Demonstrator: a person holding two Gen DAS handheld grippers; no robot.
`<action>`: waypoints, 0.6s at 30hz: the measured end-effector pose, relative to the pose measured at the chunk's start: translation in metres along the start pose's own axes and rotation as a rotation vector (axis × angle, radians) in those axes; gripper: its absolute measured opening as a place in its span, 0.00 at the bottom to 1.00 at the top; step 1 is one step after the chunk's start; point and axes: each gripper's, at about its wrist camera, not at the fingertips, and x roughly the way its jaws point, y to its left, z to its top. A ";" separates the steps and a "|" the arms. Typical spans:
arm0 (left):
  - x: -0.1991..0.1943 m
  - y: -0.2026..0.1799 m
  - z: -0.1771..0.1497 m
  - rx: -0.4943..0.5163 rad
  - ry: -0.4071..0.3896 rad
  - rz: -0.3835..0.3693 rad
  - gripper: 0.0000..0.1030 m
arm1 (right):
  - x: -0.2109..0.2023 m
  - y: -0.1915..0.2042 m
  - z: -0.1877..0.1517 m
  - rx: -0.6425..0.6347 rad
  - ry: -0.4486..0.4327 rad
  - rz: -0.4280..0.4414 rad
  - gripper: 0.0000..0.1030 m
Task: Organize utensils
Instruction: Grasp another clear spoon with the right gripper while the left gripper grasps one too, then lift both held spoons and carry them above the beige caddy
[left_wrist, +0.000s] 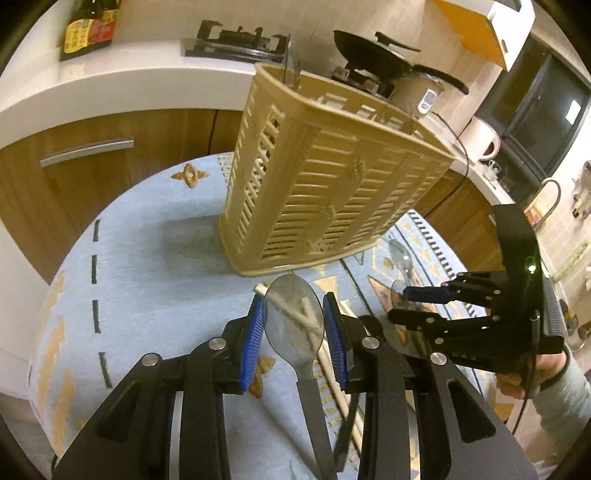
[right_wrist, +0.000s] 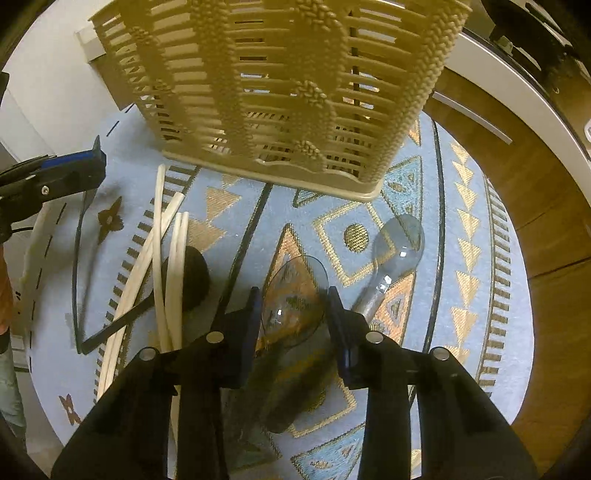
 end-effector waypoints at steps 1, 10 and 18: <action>-0.007 -0.001 -0.002 0.005 -0.008 -0.005 0.29 | -0.003 -0.003 -0.005 -0.001 -0.006 0.004 0.31; -0.031 -0.031 -0.008 0.053 -0.092 -0.043 0.29 | -0.074 0.003 -0.045 -0.043 -0.228 0.031 0.31; -0.070 -0.061 -0.018 0.140 -0.235 -0.065 0.29 | -0.123 -0.003 -0.058 -0.031 -0.461 0.054 0.31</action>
